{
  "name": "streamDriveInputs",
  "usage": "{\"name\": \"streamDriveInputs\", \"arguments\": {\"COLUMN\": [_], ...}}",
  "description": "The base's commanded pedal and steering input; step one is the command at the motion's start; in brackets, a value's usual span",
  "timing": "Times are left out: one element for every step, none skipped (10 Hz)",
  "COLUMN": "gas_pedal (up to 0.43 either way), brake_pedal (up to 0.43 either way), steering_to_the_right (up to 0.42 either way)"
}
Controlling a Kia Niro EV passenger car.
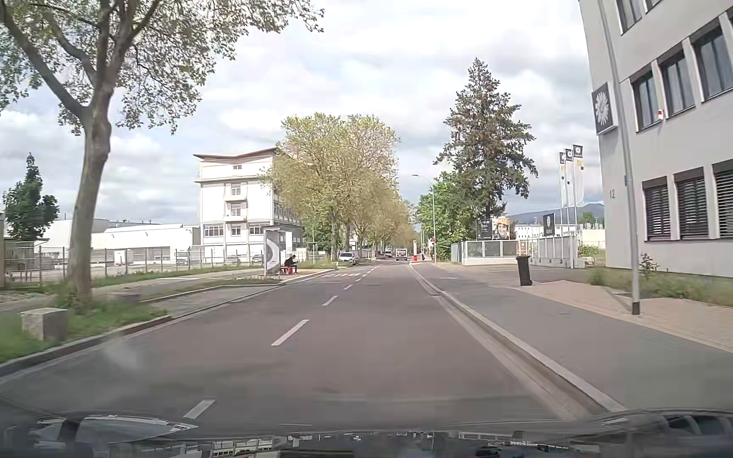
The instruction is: Follow the waypoints while adhering to traffic rules and regulations
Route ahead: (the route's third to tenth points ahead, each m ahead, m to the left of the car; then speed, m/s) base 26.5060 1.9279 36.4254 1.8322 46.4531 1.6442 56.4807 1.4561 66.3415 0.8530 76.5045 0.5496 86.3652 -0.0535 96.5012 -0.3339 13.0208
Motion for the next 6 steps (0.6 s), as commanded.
{"name": "streamDriveInputs", "arguments": {"gas_pedal": [0.039, 0.039, 0.039, 0.039, 0.039, 0.039], "brake_pedal": [0.000, 0.000, 0.000, 0.000, 0.000, 0.000], "steering_to_the_right": [0.005, 0.006, 0.005, 0.005, 0.005, 0.004]}}
